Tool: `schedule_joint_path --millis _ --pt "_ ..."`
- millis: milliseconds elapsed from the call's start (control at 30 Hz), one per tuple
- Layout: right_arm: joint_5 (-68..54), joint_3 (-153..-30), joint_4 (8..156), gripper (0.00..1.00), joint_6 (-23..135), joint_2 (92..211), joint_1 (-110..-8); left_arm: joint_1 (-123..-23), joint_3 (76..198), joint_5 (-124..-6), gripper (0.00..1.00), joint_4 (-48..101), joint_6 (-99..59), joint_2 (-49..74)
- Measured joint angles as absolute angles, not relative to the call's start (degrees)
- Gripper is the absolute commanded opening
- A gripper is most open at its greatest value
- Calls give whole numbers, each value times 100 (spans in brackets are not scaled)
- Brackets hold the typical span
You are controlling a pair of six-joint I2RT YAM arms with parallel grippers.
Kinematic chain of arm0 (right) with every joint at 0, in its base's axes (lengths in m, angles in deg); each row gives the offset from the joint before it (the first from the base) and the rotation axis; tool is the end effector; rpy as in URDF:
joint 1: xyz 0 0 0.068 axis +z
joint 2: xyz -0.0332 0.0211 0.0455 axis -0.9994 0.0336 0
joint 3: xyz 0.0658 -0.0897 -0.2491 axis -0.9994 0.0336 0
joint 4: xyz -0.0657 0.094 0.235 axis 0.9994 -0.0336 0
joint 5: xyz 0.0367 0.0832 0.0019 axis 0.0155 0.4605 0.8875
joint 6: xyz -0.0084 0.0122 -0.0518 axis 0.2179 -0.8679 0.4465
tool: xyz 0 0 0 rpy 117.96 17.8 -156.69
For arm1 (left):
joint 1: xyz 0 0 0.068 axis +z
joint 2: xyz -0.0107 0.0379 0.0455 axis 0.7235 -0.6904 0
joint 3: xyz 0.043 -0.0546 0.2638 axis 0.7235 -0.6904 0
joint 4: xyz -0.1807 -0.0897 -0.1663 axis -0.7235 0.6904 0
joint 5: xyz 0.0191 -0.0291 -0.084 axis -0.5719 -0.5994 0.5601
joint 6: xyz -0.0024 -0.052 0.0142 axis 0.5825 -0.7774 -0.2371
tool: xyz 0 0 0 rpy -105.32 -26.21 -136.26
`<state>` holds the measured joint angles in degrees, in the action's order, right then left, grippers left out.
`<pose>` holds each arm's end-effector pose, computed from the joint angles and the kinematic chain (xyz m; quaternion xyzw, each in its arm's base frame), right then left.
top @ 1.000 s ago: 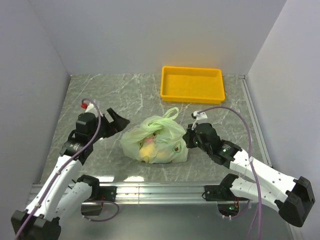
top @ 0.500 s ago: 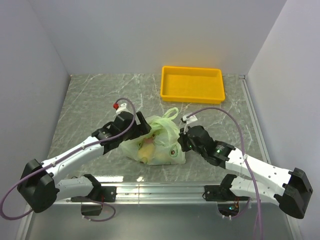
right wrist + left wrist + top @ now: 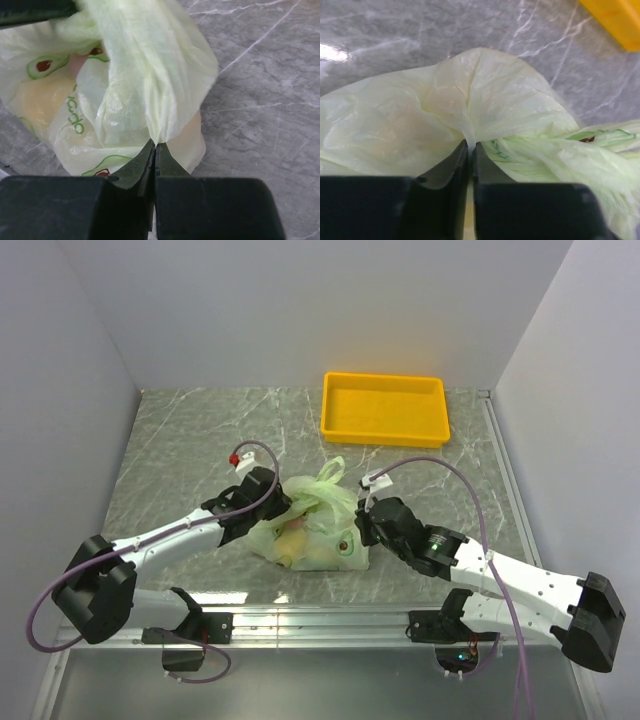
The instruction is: Untie the knot of the plastic bag and take out the fruit
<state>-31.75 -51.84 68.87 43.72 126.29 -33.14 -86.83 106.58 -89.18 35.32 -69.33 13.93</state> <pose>0.1307 0.1678 0.2473 -0.1991 0.8487 0.1770 0.4569 0.2123 -0.1685 0.2203 -0.2187 0.8684 -0.2530 0.3661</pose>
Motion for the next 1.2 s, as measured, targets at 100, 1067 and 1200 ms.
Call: schedule_joint_path --millis 100,1067,1200 --pt "-3400 -5184 6833 0 4376 12592 -3312 -8644 10566 -8957 1 3572 -6870 1410" --pt "-3221 -8154 6090 79 5504 13626 -3054 -6045 11554 -4313 1 5200 -3902 2783" --pt "-3739 -8218 6120 78 5917 14669 -3071 -6045 11594 -4295 1 5362 -3854 2829"
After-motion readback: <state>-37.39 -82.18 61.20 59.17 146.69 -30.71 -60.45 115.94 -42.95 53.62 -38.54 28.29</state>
